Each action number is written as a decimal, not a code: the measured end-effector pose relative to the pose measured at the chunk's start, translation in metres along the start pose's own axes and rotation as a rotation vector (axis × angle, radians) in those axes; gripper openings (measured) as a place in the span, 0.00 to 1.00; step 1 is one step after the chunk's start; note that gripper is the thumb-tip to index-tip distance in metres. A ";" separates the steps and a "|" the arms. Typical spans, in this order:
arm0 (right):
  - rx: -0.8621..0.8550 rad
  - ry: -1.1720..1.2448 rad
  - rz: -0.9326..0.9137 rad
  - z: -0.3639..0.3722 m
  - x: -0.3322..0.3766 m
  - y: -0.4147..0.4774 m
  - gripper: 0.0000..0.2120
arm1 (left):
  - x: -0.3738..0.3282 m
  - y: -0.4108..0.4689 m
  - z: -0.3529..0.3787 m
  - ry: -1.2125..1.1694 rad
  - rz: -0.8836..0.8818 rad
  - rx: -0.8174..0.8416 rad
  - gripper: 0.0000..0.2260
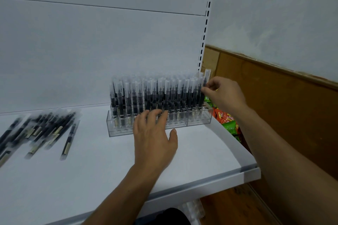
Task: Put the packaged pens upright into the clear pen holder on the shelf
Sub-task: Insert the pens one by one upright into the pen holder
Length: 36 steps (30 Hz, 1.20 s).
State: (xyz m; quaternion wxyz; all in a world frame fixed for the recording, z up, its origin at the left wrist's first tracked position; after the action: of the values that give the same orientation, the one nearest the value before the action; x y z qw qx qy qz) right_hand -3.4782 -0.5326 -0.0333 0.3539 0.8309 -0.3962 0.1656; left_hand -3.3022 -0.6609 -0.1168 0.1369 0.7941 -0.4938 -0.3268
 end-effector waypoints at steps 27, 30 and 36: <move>0.465 0.013 -0.269 0.105 0.155 -0.095 0.08 | 0.118 -0.022 -0.112 -0.092 -0.085 -0.023 0.17; 0.556 -0.006 -0.352 0.157 0.199 -0.109 0.09 | 0.169 -0.034 -0.143 -0.061 -0.231 -0.065 0.15; 0.607 -0.165 -0.379 0.222 0.249 -0.105 0.13 | 0.246 -0.053 -0.190 -0.019 -0.479 -0.117 0.13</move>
State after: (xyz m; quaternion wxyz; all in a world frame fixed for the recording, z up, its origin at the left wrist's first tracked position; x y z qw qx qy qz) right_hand -3.2402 -0.7815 -0.0975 0.0823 0.9673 -0.1951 0.1394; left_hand -3.0679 -0.8703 -0.0975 0.0965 0.8761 -0.2732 -0.3853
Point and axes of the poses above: each hand's wrist, its own y-axis towards the middle knuckle, its own z-axis out of the palm, x = y × z, the point moved 7 cm from there along y, towards the middle knuckle, and after that the axes turned 4 degrees about y, right-handed, at the moved point
